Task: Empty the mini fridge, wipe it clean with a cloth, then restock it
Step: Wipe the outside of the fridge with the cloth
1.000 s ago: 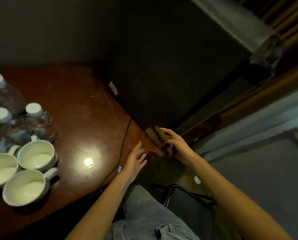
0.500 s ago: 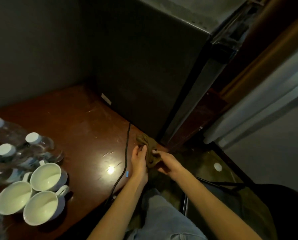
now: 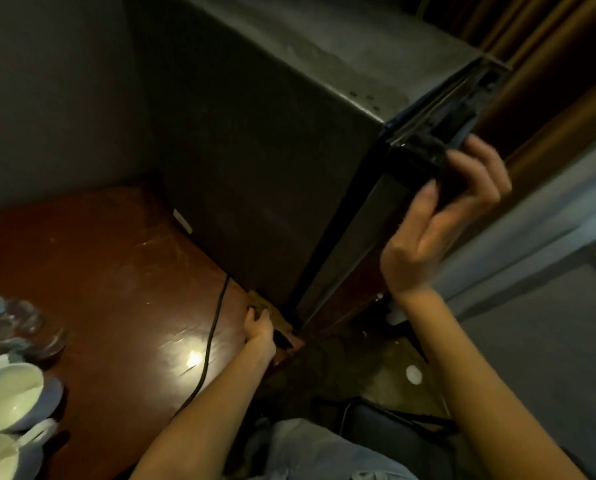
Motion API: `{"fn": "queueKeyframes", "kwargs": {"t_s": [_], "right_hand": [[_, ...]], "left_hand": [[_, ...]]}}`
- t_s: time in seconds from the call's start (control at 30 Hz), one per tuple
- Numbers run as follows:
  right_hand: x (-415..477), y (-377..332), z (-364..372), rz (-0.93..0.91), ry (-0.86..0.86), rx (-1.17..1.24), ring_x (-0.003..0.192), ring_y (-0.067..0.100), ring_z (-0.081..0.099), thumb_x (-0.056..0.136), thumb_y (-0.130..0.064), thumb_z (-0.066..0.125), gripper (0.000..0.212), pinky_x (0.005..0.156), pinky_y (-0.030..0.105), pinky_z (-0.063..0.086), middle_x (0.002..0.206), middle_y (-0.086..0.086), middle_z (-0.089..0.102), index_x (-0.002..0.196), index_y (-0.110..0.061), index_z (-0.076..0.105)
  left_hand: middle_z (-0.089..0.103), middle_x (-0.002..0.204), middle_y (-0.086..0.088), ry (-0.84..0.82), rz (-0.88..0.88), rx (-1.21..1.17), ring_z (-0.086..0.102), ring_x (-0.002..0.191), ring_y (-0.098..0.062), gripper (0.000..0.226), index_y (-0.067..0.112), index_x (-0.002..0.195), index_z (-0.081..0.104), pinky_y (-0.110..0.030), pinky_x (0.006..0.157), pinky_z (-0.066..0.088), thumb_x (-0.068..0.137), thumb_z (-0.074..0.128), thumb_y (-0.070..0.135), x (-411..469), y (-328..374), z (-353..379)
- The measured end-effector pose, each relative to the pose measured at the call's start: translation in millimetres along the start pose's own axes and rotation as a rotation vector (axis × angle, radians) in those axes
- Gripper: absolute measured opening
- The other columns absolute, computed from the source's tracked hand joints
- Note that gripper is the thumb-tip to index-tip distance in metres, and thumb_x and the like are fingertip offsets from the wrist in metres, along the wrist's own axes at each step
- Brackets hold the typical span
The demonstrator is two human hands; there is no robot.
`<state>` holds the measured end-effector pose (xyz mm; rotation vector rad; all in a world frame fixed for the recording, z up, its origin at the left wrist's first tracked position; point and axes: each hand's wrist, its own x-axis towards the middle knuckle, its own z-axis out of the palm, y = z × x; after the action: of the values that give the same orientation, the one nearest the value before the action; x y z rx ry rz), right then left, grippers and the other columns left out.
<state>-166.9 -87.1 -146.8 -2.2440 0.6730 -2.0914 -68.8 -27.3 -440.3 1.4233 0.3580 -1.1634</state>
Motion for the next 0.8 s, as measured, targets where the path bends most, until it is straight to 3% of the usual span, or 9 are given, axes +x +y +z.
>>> {"fn": "queueKeyframes", "kwargs": {"t_s": [0.07,0.17,0.2,0.27,0.37,0.57,0.7,0.8], "right_hand": [[29,-12,5,-0.106,-0.142,-0.016,0.119,0.024,0.052,0.098,-0.013,0.046,0.025,0.101,0.05,0.041,0.12,0.016,0.057,0.117,0.0,0.056],[59,-31,8,-0.136,-0.415,-0.258,0.121,0.019,0.056,0.1,-0.026,0.048,0.031,0.101,0.037,0.046,0.126,0.006,0.062,0.121,-0.011,0.065],[67,-36,9,-0.147,-0.534,-0.374,0.128,0.017,0.05,0.1,-0.032,0.047,0.036,0.104,0.03,0.044,0.135,0.004,0.056,0.128,-0.016,0.061],[86,-38,10,-0.18,-0.85,-0.517,0.137,0.014,0.038,0.099,-0.042,0.045,0.049,0.104,0.029,0.038,0.15,-0.001,0.041,0.145,-0.024,0.042],[116,-35,22,-0.133,-1.17,-0.411,0.143,0.011,0.025,0.097,-0.045,0.048,0.061,0.111,0.028,0.027,0.158,-0.007,0.024,0.152,-0.029,0.026],[125,-28,44,-0.033,-1.294,-0.297,0.146,0.011,0.015,0.099,-0.044,0.047,0.064,0.103,0.012,0.01,0.161,-0.003,0.015,0.154,-0.029,0.018],[124,-25,44,-0.037,-1.291,-0.282,0.146,0.012,0.014,0.099,-0.043,0.047,0.064,0.109,0.017,0.011,0.161,-0.001,0.015,0.154,-0.027,0.017],[123,-24,44,-0.035,-1.28,-0.271,0.147,0.011,0.013,0.099,-0.043,0.047,0.064,0.11,0.017,0.011,0.161,-0.002,0.015,0.153,-0.028,0.017]], "left_hand": [[0.047,0.143,-0.014,0.005,0.003,-0.018,0.047,0.126,-0.037,0.05,0.021,0.149,0.034,-0.046,0.104,0.041,0.101,0.047,0.016,0,-2,1],[0.045,0.144,-0.016,-0.024,-0.001,-0.065,0.046,0.128,-0.04,0.05,0.026,0.15,0.031,-0.048,0.103,0.039,0.103,0.044,0.017,-7,-2,6],[0.044,0.145,-0.016,-0.032,0.003,-0.079,0.044,0.129,-0.041,0.051,0.028,0.151,0.029,-0.049,0.104,0.038,0.103,0.042,0.017,-10,-2,8],[0.042,0.147,-0.016,-0.041,0.003,-0.1,0.043,0.13,-0.041,0.052,0.03,0.151,0.027,-0.049,0.105,0.038,0.103,0.041,0.018,-16,-3,11],[0.043,0.144,-0.011,-0.063,0.01,-0.143,0.046,0.128,-0.039,0.054,0.029,0.152,0.025,-0.045,0.099,0.041,0.103,0.044,0.016,-22,-3,8],[0.031,0.154,-0.01,-0.013,0.07,-0.093,0.037,0.136,-0.037,0.058,0.031,0.154,0.015,-0.048,0.109,0.033,0.104,0.039,0.016,-17,1,10],[0.029,0.155,-0.011,0.016,-0.003,-0.172,0.034,0.137,-0.037,0.052,0.034,0.153,0.018,-0.05,0.11,0.03,0.106,0.032,0.017,-30,6,27],[0.032,0.153,-0.011,0.052,0.07,-0.216,0.036,0.136,-0.035,0.051,0.029,0.152,0.023,-0.047,0.112,0.03,0.105,0.034,0.014,-55,15,35]]}}
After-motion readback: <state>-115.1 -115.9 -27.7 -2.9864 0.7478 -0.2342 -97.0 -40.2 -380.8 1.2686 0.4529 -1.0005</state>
